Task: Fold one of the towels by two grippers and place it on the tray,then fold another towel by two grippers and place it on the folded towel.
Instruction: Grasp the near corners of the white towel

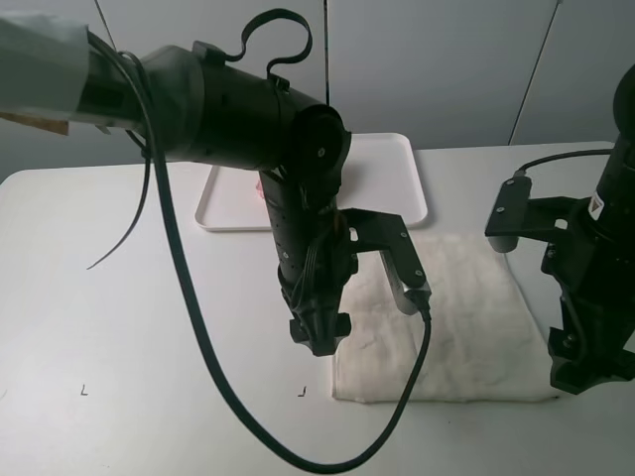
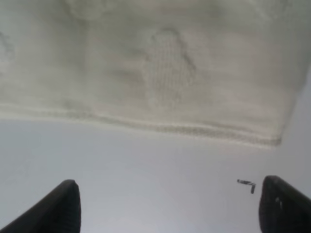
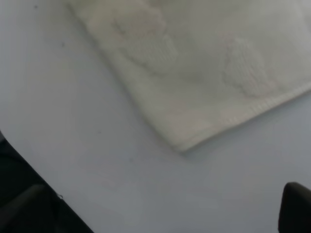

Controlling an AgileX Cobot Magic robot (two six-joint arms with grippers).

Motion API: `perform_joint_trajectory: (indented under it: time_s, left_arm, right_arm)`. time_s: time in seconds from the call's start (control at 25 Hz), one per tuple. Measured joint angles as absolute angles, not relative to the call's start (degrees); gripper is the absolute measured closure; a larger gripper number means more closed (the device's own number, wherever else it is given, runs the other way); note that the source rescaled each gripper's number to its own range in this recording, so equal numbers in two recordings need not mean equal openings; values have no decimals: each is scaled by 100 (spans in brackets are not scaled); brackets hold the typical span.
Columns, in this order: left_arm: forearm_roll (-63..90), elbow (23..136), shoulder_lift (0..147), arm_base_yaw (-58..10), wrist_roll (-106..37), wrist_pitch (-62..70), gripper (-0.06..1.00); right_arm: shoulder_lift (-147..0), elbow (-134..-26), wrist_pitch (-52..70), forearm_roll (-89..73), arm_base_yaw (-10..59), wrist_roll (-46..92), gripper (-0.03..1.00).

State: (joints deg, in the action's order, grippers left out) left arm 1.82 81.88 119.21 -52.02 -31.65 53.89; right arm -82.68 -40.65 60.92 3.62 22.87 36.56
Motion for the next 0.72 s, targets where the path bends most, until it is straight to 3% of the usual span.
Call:
perform_joint_trajectory:
  time_s: [0.44,0.72]
  left_arm:
    - [121,8188,12207,-5389,-3165,5295,0]
    - [121,8188,12207,-5780,-3165,5180,0]
  right_arm:
    - [-8258,-3077,5220,1791,2287,4824,-3]
    - [-8258,-3053,4542,487,2287,5404,-3]
